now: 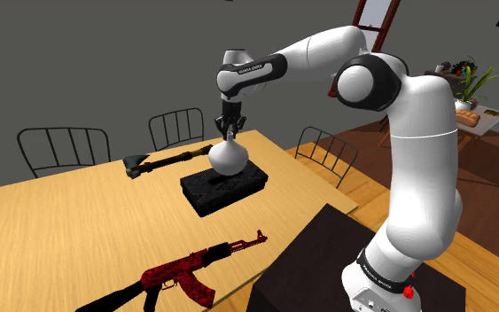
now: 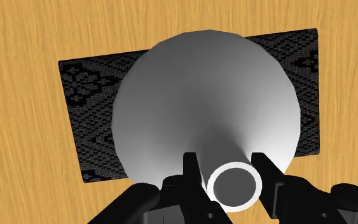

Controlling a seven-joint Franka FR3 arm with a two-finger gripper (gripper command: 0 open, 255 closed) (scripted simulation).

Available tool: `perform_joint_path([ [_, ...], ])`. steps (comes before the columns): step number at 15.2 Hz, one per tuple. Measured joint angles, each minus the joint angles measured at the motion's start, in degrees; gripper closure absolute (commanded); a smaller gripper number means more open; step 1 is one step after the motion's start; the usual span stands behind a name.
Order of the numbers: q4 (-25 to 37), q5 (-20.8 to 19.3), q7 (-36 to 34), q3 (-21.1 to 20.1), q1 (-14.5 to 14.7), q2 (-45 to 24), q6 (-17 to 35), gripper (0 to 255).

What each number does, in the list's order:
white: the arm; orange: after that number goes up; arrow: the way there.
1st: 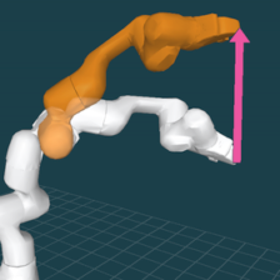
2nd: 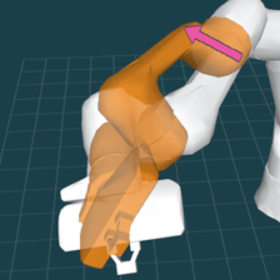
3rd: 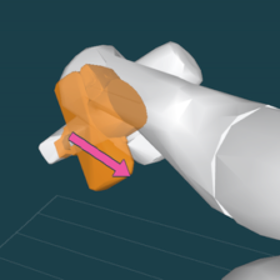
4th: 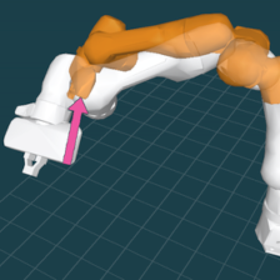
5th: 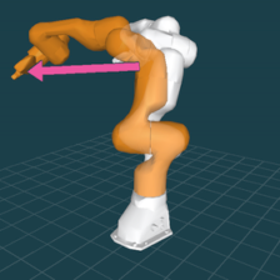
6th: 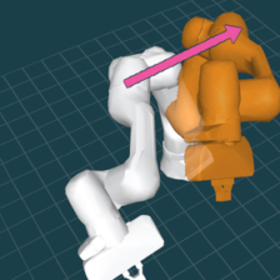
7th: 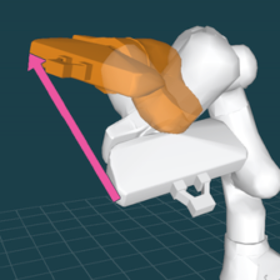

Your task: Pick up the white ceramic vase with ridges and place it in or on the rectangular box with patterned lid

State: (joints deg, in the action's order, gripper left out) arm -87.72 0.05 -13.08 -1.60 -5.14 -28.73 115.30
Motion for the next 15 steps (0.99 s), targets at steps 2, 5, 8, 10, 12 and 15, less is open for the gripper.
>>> perform_joint_path([
  [2,-0.70,-0.01,0.02,0.02,-0.01,-0.52,1.22,255],
  [5,-1.73,-0.01,0.15,0.05,-0.09,-1.43,3.17,255],
  [8,-2.29,-0.04,0.09,0.05,-0.05,-2.12,4.40,255],
  [10,-2.40,-0.04,0.07,0.05,-0.03,-2.17,4.58,255],
  [12,-2.44,-0.04,0.07,0.05,-0.03,-2.17,4.63,255],
  [15,-2.47,-0.04,0.06,0.05,-0.02,-2.13,4.66,0],
])
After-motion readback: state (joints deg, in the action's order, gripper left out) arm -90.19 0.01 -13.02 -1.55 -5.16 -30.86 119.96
